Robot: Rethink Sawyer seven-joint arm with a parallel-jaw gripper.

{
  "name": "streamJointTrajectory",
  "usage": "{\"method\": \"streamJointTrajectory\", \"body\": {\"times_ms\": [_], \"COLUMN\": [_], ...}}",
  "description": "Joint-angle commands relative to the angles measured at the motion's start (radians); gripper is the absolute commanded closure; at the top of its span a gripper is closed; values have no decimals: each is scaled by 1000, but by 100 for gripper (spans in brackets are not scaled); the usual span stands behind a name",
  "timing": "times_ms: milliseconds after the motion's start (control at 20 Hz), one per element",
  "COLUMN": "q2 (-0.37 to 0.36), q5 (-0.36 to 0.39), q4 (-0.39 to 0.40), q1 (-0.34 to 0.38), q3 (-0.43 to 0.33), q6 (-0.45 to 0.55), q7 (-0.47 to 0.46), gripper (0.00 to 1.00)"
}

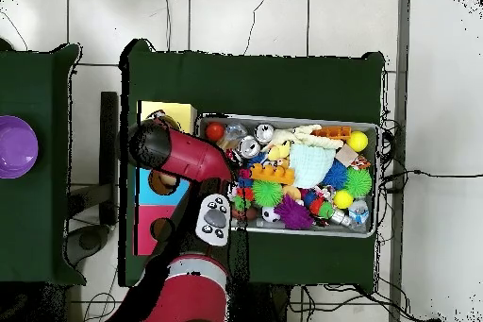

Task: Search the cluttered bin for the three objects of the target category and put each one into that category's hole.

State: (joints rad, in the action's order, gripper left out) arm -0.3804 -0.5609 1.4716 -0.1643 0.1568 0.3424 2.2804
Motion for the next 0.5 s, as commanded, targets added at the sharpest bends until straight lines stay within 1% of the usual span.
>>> {"method": "streamJointTrajectory", "body": {"times_ms": [50,250,450,500], "q2": [55,45,42,51], "q5": [59,60,55,55], "q4": [53,56,68,62], "q1": [-28,-32,-31,-38], "q3": [-48,-40,-51,-47], "q6": [108,119,97,87], "q7": [104,107,109,115], "gripper": [0,0,0,0]}}
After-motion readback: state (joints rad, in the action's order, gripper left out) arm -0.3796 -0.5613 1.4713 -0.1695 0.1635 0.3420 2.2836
